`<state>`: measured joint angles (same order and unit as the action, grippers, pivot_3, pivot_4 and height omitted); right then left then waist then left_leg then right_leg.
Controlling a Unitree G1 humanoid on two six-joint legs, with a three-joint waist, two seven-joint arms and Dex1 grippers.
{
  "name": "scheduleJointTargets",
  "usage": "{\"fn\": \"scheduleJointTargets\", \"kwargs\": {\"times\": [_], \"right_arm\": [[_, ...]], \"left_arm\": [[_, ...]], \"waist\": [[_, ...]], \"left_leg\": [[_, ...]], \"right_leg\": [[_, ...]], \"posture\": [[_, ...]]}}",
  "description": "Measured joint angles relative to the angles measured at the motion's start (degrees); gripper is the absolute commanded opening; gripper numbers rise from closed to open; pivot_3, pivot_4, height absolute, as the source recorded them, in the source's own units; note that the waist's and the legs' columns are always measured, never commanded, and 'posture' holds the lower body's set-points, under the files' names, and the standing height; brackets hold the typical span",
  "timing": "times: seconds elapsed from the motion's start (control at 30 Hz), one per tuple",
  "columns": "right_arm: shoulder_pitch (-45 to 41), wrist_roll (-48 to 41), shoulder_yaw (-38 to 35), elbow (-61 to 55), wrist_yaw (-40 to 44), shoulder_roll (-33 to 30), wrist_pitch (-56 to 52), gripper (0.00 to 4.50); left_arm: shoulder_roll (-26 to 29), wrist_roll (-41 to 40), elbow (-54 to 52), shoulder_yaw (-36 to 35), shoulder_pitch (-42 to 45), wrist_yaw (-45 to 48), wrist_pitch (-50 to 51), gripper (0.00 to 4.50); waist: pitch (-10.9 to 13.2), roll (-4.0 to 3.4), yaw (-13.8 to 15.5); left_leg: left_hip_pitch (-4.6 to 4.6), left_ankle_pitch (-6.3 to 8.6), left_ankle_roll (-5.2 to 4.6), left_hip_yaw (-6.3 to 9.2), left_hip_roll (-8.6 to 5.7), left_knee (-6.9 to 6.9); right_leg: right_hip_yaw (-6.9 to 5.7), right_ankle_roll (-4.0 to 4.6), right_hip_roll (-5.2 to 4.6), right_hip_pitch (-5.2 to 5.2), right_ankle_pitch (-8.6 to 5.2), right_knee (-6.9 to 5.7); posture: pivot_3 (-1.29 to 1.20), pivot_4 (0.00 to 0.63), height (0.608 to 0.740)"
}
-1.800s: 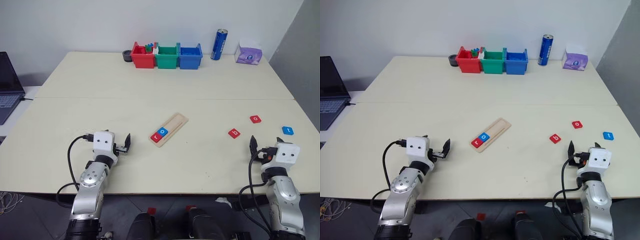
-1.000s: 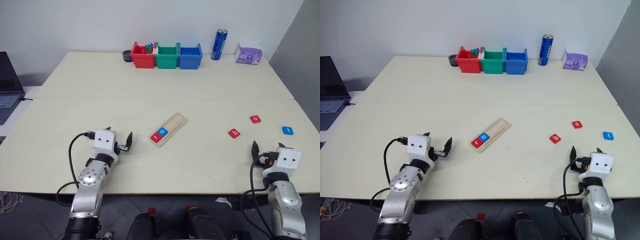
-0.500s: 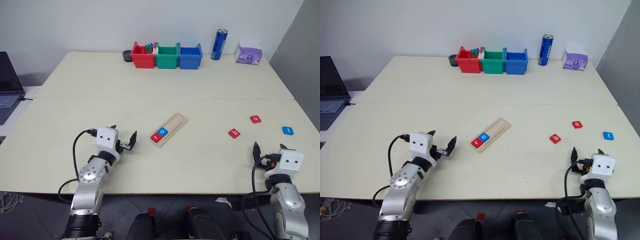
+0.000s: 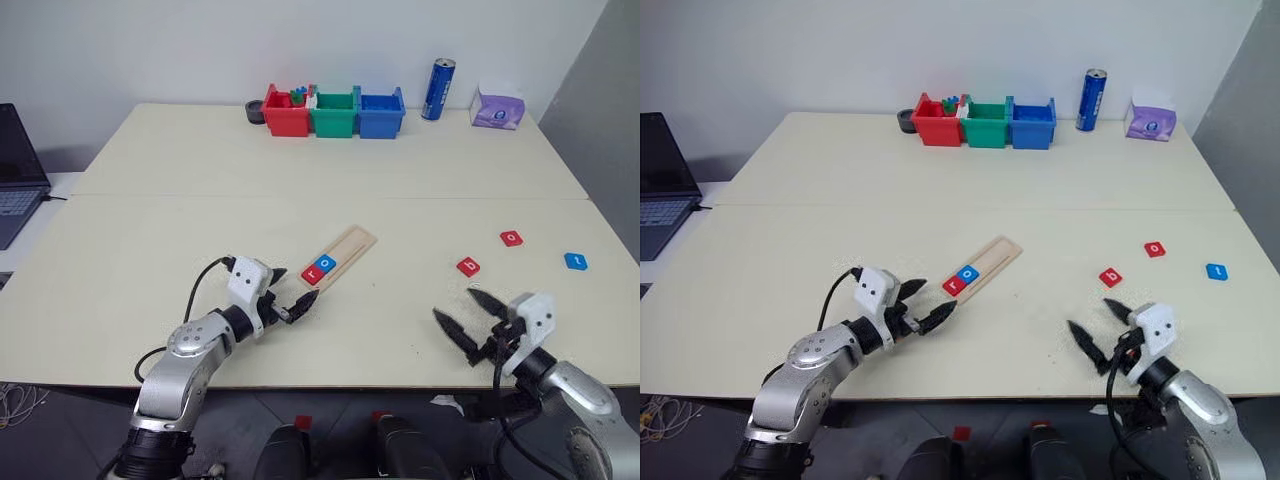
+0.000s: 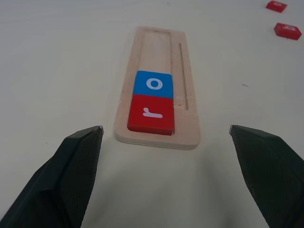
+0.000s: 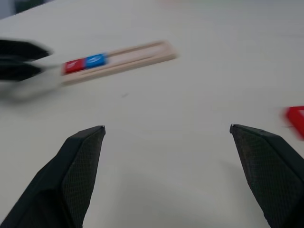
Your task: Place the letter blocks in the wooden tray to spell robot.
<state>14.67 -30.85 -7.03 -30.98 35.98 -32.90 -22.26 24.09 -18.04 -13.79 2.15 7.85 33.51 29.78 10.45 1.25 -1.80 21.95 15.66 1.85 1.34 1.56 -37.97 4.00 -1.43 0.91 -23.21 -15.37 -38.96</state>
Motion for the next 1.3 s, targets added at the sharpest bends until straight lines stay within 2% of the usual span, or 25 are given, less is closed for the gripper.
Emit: {"fn": "scheduleJointTargets", "kwargs": {"times": [0.2, 0.6, 1.3], "right_arm": [[-3.4, -5.6, -0.5, -5.0, 2.7, -5.2, -6.6, 4.47], [-5.4, -6.7, -1.1, -5.4, 2.7, -6.3, -8.9, 4.47], [-4.6, -7.0, -1.2, -7.1, 2.9, -6.6, -9.4, 4.47]], "left_arm": [[0.0, 2.0, -0.4, 4.0, 5.2, -1.0, 4.0, 4.50], [-2.1, 4.7, 3.2, 4.8, 11.0, -6.4, 10.1, 4.50], [-4.3, 6.8, 5.0, 8.6, 14.8, -7.9, 17.5, 4.50]], "waist": [[0.0, 0.14, 0.0], [0.0, 0.15, 0.1], [0.0, 0.15, 0.1]], "left_leg": [[0.04, 0.00, 0.00, 0.00, -0.04, 0.01], [0.08, 0.00, 0.00, 0.01, -0.04, 0.00], [0.09, 0.00, 0.00, 0.02, -0.03, 0.00]], "right_leg": [[-0.06, 0.00, 0.03, 0.01, 0.00, 0.04], [-0.07, -0.01, 0.04, -0.01, 0.00, 0.05], [-0.06, -0.01, 0.04, -0.01, 0.00, 0.04]], "posture": [[0.00, 0.150, 0.740], [0.00, 0.150, 0.740], [0.00, 0.150, 0.740]]}}
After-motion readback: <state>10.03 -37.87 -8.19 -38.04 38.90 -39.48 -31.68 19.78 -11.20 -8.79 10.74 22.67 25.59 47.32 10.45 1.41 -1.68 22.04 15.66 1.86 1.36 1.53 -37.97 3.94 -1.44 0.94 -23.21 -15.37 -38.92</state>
